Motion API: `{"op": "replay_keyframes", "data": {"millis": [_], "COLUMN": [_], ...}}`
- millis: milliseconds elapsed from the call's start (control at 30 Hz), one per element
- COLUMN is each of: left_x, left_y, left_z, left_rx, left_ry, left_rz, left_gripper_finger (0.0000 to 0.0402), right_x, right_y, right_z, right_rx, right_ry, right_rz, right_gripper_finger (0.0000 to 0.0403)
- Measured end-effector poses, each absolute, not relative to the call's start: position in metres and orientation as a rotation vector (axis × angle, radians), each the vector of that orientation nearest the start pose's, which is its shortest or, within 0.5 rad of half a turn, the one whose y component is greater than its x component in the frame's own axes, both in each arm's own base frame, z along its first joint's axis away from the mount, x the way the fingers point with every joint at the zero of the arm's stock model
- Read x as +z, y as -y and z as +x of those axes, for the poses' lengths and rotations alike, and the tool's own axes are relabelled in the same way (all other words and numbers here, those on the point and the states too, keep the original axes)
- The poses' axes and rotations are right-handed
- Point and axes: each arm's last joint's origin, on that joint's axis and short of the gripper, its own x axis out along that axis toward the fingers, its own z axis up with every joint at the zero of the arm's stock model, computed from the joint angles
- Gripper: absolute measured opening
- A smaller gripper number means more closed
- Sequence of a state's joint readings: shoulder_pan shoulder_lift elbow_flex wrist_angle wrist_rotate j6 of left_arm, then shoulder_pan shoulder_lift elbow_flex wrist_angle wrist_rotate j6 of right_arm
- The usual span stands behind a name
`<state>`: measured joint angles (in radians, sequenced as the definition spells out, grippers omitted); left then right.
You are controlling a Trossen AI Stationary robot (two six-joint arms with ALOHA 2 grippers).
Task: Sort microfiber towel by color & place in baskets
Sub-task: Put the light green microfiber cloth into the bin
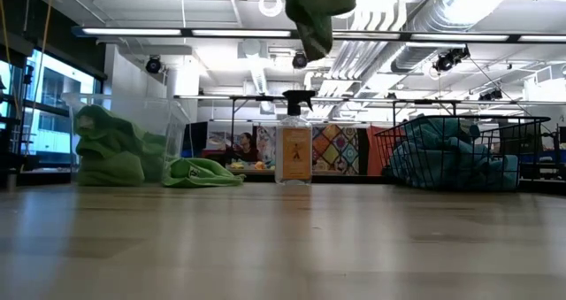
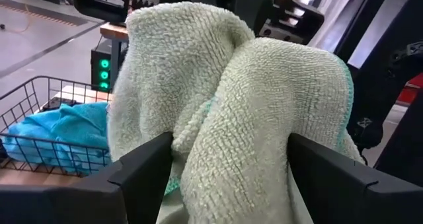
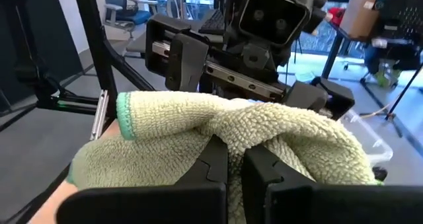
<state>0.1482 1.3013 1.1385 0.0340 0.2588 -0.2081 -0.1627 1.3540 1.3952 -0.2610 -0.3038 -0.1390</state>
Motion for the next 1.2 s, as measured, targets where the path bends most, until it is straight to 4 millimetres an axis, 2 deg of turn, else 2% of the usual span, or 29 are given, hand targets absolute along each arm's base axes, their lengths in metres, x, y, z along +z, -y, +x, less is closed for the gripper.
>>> {"op": "replay_keyframes", "data": {"millis": [233,467,900,1000,1067,1200], "left_x": [0.355,0.362,0.356,0.356,0.356,0.356], "left_y": [-0.035,-0.034,-0.035,-0.035,-0.035,-0.035], "left_z": [0.307,0.312,0.322,0.322,0.322,0.322], "left_rx": [-0.114,-0.129,-0.123,-0.120,-0.119,-0.119], "left_ry": [-0.147,-0.045,-0.023,-0.022,-0.022,-0.023], "left_rz": [-0.208,-0.133,-0.062,-0.062,-0.056,-0.045], "left_gripper_finger": [0.0283,0.0283,0.0278,0.0255,0.0222,0.0116], "right_x": [0.419,0.420,0.421,0.421,0.420,0.420], "right_y": [0.040,0.040,0.036,0.036,0.036,0.036], "right_z": [0.297,0.297,0.299,0.299,0.299,0.299], "right_rx": [0.151,0.150,0.161,0.160,0.160,0.157], "right_ry": [-0.118,-0.113,-0.097,-0.096,-0.097,-0.100], "right_rz": [-0.124,-0.107,-0.114,-0.115,-0.114,-0.109], "right_gripper_finger": [0.0000,0.0000,0.0007,0.0010,0.0011,0.0011]}}
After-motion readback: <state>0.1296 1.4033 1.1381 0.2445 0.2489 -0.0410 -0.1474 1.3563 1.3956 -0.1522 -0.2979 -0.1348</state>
